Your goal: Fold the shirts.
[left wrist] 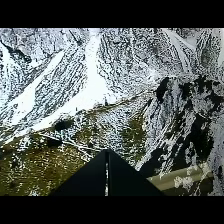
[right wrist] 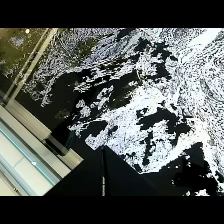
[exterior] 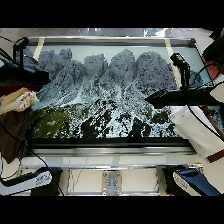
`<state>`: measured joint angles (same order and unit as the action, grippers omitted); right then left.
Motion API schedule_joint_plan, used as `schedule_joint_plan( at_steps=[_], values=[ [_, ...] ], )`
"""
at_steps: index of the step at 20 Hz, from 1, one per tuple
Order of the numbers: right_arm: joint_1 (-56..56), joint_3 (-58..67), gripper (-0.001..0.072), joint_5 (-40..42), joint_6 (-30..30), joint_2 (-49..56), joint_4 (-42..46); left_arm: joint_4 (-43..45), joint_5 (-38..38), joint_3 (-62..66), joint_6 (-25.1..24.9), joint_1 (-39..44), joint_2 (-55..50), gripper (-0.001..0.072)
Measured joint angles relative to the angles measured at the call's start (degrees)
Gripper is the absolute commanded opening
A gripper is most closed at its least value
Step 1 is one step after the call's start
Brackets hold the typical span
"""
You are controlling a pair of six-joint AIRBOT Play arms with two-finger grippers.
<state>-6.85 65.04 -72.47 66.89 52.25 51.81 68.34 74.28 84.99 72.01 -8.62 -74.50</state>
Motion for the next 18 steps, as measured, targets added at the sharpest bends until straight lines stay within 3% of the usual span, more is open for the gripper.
schedule_joint_plan(
  at_steps=[18],
  values=[
    [-0.2,0.0,0.0014,0.0,0.0,0.0,0.8,0.3,-0.8,0.0,-0.3,0.0,-0.2,0.0012]
  ],
)
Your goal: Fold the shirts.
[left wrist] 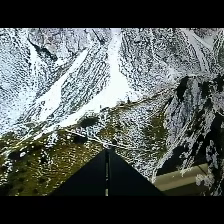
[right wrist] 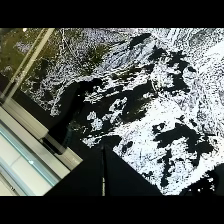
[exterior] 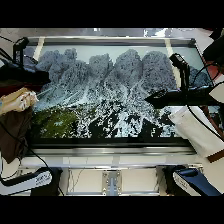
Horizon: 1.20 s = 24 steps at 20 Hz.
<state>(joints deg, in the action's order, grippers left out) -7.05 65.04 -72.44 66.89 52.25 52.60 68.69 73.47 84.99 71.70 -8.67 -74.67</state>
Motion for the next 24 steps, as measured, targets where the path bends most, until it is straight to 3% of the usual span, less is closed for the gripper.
schedule_joint_plan(
  at_steps=[6,7,9,10,13,16,23,24],
  values=[
    [0.0,0.0,0.0014,0.9,0.0,0.0,2.1,8.2,-9.5,0.0,-1.2,-0.6,-0.9,0.0014],
    [0.0,0.0,0.0014,1.8,0.0,0.1,2.4,10.3,-11.1,0.0,-1.2,-0.7,-1.2,0.0060],
    [0.0,0.0,0.0014,3.5,0.0,0.1,2.8,16.9,-14.5,0.0,0.3,-0.9,-1.9,0.0551],
    [0.0,0.0,0.0014,4.3,0.0,0.1,2.9,21.4,-16.2,0.0,3.1,-1.5,-2.4,0.0586],
    [0.0,0.0,0.0014,6.0,0.0,0.1,3.1,31.5,-18.7,0.0,13.8,-5.7,-4.8,0.0584],
    [0.0,0.0,0.0014,6.6,0.0,0.1,3.3,33.4,-18.0,0.0,20.0,-12.1,-9.0,0.0584],
    [0.0,0.0,0.0014,9.2,0.0,0.1,3.3,25.9,-12.2,0.0,16.9,-19.0,-20.2,0.0578],
    [0.0,0.0,0.0014,9.5,0.1,0.1,3.3,25.5,-12.5,0.0,16.7,-19.2,-21.3,0.0454]
  ],
)
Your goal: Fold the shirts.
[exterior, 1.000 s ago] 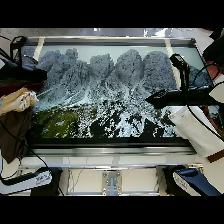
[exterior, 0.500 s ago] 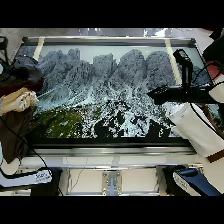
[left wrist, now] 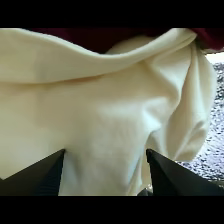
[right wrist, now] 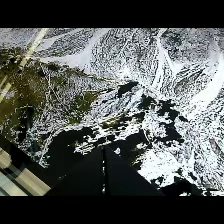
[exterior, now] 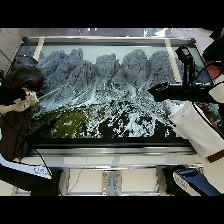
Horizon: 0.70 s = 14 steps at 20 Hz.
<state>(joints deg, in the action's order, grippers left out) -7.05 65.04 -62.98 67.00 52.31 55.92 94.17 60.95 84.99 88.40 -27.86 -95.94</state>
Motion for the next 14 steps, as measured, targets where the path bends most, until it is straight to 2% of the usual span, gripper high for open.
schedule_joint_plan(
  at_steps=[1,2,6,10,14],
  values=[
    [0.0,0.0,0.0014,0.1,0.3,0.0,0.0,-0.2,-0.5,0.0,-0.2,-0.2,-0.7,0.0069],
    [0.0,0.0,0.0014,0.3,0.7,0.0,0.0,-0.4,-1.0,0.1,-0.4,-0.3,-1.2,0.0007],
    [0.0,0.0,0.0014,0.5,1.6,0.0,0.0,-1.1,-1.8,1.5,-1.2,0.0,0.7,0.0011],
    [0.0,0.1,0.0014,0.8,2.4,-0.1,-0.3,-4.4,-2.3,3.9,-1.6,1.5,9.8,0.0011],
    [0.0,1.8,0.0014,0.4,2.8,-0.2,-0.9,-17.1,-2.3,4.8,-1.8,5.0,22.6,0.0010]
  ],
)
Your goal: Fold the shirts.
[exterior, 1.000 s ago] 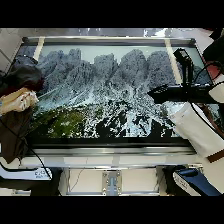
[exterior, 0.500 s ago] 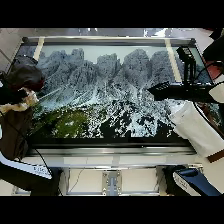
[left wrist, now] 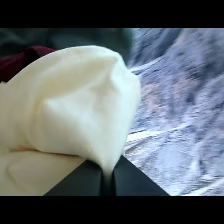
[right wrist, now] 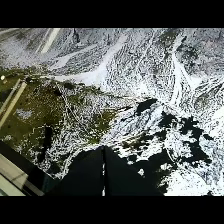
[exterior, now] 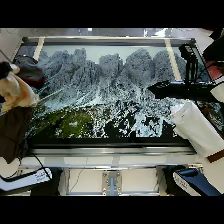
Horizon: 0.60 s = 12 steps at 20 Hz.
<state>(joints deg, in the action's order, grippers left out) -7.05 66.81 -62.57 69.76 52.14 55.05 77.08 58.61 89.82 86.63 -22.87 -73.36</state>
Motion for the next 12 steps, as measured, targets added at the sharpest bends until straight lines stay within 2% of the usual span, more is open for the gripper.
schedule_joint_plan(
  at_steps=[4,8,11,12],
  values=[
    [0.0,5.2,0.0014,-3.5,0.2,0.0,0.0,-12.0,2.2,0.2,-0.1,9.6,8.0,0.0010],
    [0.0,12.7,0.0014,-9.8,0.2,0.0,0.9,-16.4,8.5,-0.8,-0.5,25.5,8.5,0.0010],
    [0.0,17.7,0.0014,-13.9,0.2,0.0,2.3,-17.7,10.7,-3.4,-3.0,38.7,5.1,0.0028],
    [0.0,19.1,0.0014,-14.9,0.2,0.0,2.9,-17.9,10.9,-4.1,-4.5,42.7,3.2,0.0225]
  ],
)
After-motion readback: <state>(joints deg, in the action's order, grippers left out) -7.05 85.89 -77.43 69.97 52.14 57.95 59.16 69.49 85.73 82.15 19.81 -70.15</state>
